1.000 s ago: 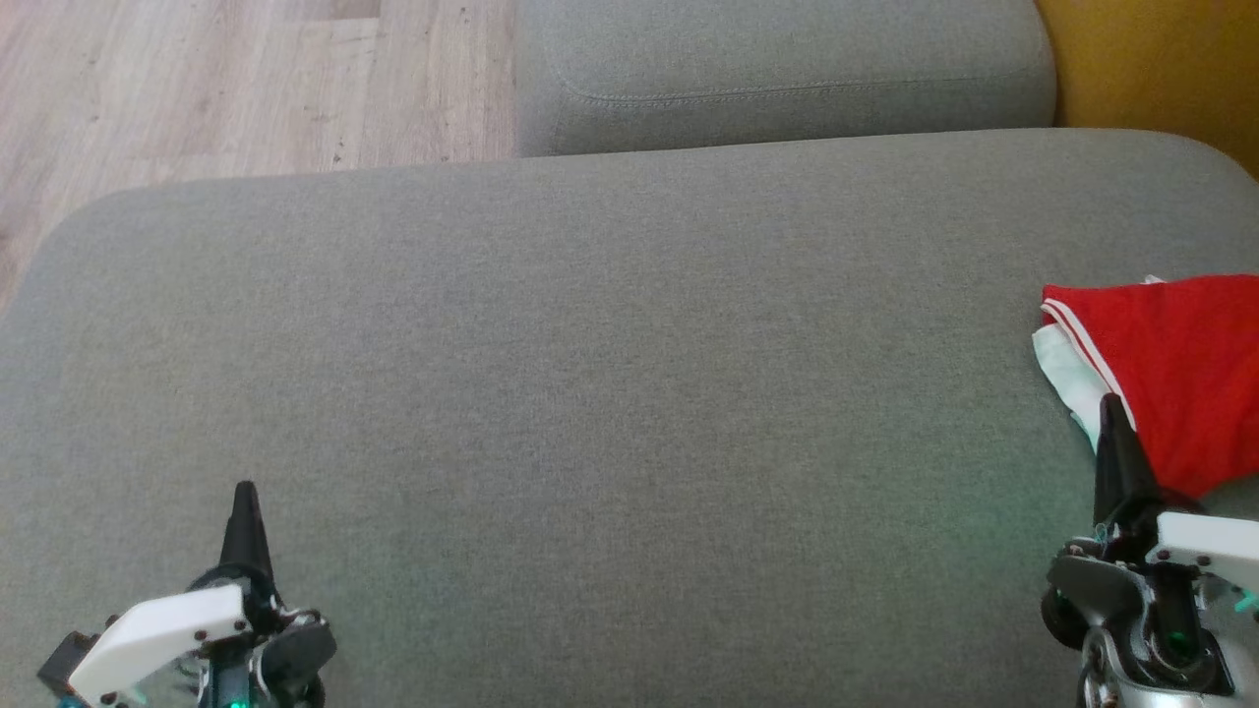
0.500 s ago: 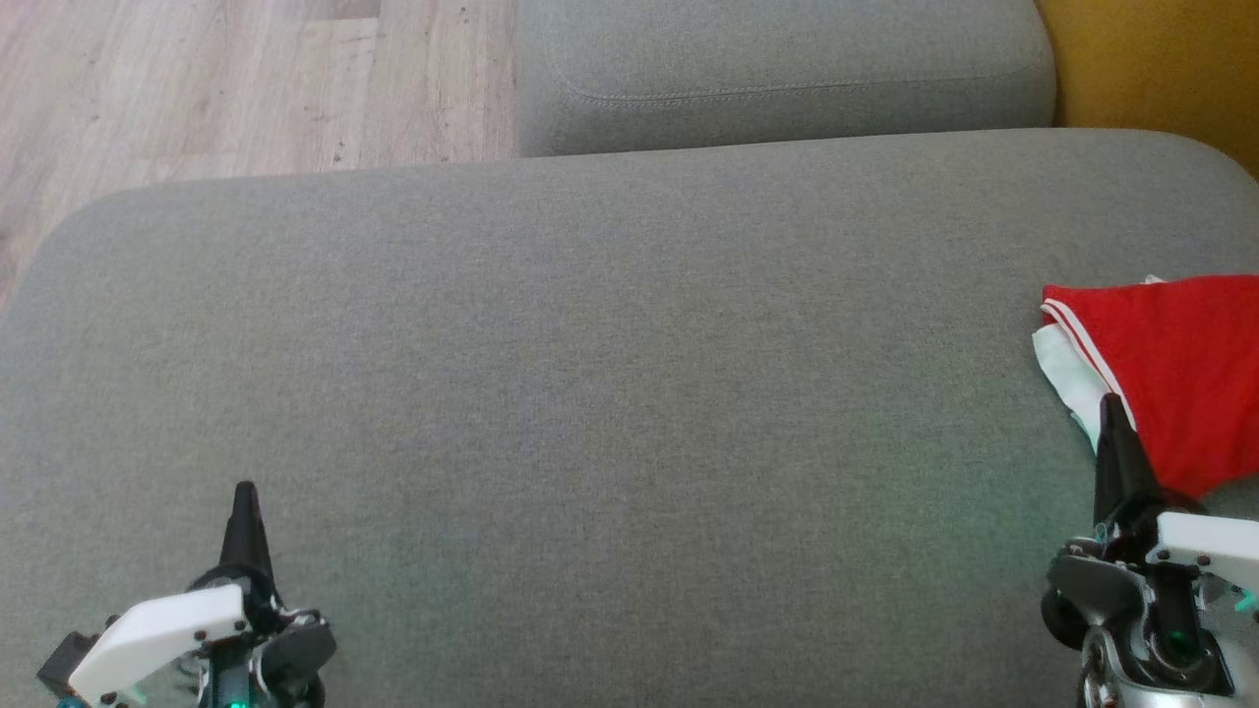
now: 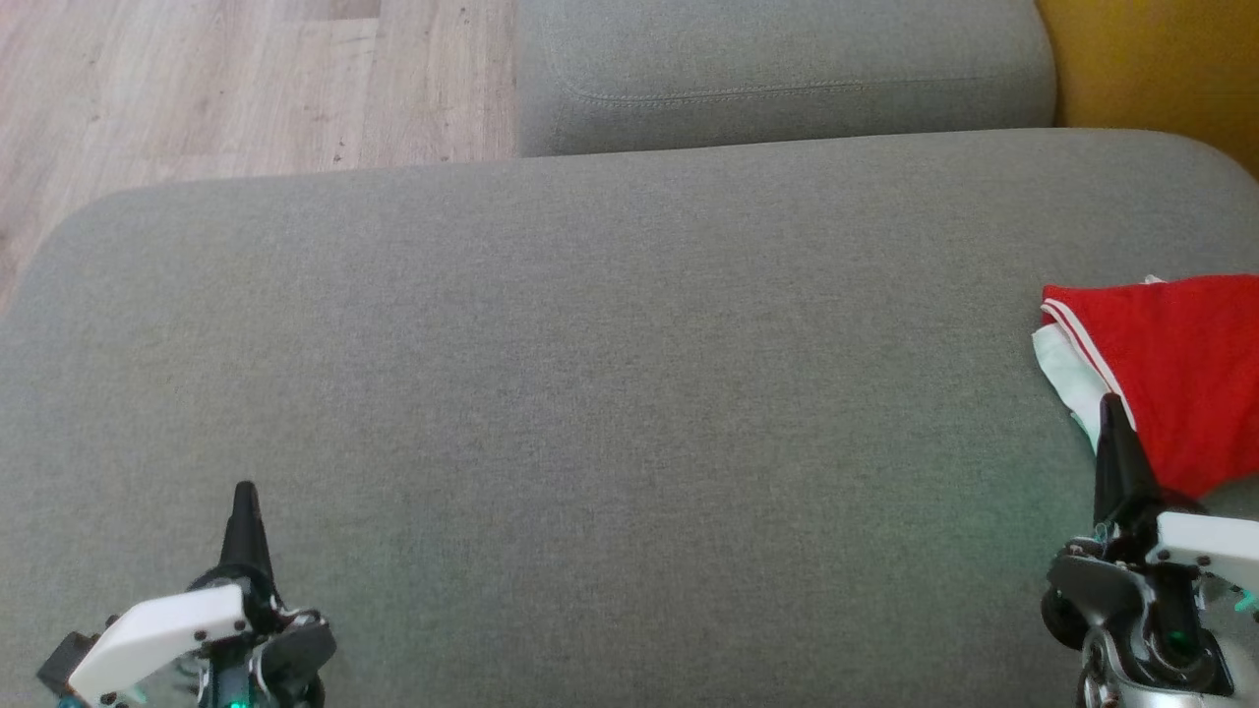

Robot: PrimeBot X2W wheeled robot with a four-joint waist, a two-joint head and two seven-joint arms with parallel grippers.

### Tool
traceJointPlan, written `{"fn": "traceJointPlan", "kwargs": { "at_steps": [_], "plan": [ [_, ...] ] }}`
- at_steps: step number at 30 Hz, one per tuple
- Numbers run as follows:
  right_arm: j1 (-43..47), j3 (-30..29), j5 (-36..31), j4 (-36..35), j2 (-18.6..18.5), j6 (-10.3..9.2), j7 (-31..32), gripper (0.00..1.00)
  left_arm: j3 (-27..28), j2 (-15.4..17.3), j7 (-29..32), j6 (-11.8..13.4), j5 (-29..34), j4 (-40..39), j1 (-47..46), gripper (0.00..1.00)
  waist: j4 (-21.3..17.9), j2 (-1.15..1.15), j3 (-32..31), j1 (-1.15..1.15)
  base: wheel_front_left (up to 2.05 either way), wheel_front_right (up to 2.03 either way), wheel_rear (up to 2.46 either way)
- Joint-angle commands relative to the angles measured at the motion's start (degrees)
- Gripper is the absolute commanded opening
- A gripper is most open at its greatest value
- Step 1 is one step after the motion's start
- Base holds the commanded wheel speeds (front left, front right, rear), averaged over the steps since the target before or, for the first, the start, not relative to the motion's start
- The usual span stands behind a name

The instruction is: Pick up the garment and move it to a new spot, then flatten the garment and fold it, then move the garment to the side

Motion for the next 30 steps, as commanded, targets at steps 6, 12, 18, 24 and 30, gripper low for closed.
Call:
{"fn": "traceJointPlan", "kwargs": {
  "at_steps": [6,12,18,24,30],
  "plan": [
    [-1.1,1.2,0.4,-2.3,-0.3,-0.03,0.4,0.00,2.3,0.5,0.4,-0.4,-0.3,-2.1,-2.7,0.00,0.0,0.00,0.0,0.00,0.00,0.00,0.00],
    [-1.1,1.2,0.4,-2.3,-0.3,-0.03,0.4,0.00,2.3,0.5,0.4,-0.4,-0.3,-2.1,-2.7,0.00,0.0,0.00,0.0,0.00,0.00,0.00,0.00],
    [-1.1,1.2,0.4,-2.3,-0.3,-0.03,0.4,0.00,2.3,0.5,0.4,-0.4,-0.3,-2.1,-2.7,0.00,0.0,0.00,0.0,0.00,0.00,0.00,0.00],
    [-1.1,1.2,0.4,-2.3,-0.3,-0.03,0.4,0.00,2.3,0.5,0.4,-0.4,-0.3,-2.1,-2.7,0.00,0.0,0.00,0.0,0.00,0.00,0.00,0.00],
    [-1.1,1.2,0.4,-2.3,-0.3,-0.03,0.4,0.00,2.3,0.5,0.4,-0.4,-0.3,-2.1,-2.7,0.00,0.0,0.00,0.0,0.00,0.00,0.00,0.00]
  ]
}}
